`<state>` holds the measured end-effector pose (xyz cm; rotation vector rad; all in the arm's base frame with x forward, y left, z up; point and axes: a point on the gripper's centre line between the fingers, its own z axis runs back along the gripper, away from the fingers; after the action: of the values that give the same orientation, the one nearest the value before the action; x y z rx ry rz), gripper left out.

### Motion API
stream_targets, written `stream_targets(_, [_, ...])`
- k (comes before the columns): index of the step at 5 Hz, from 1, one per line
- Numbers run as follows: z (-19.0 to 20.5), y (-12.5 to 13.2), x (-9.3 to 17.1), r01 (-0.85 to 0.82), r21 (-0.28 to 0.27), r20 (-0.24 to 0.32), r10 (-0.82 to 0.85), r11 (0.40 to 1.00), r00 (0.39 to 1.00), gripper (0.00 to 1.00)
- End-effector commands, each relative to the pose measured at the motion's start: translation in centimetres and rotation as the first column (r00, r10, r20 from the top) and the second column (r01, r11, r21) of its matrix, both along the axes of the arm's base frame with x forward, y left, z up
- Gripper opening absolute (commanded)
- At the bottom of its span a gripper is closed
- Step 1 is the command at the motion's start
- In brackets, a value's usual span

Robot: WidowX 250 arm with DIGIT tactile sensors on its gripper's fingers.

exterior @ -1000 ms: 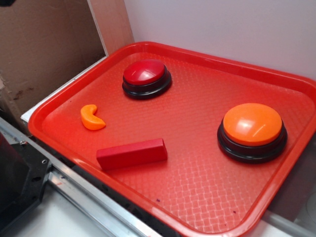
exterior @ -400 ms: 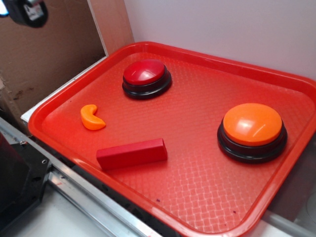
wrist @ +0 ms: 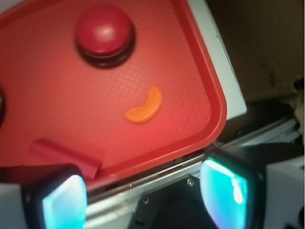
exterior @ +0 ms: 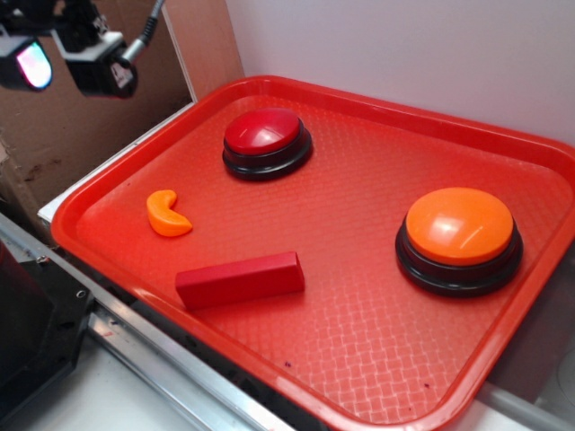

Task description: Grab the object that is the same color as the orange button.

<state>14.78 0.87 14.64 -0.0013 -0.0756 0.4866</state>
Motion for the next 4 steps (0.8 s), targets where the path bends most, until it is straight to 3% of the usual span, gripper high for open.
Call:
stream_targets(1, [-4.5,3.2,0.7,-0.225,0.020,0.000,0.225,0.974,0.974,1.00])
stream_targets(2, [-6.9,4.0,1.3,-0.269,0.058,0.010,0.269,0.961,0.963,1.00])
stream_targets(4, [-11.0,4.6,2.9,-0.289,0.045,0.009,0.289,0.956,0.957,1.00])
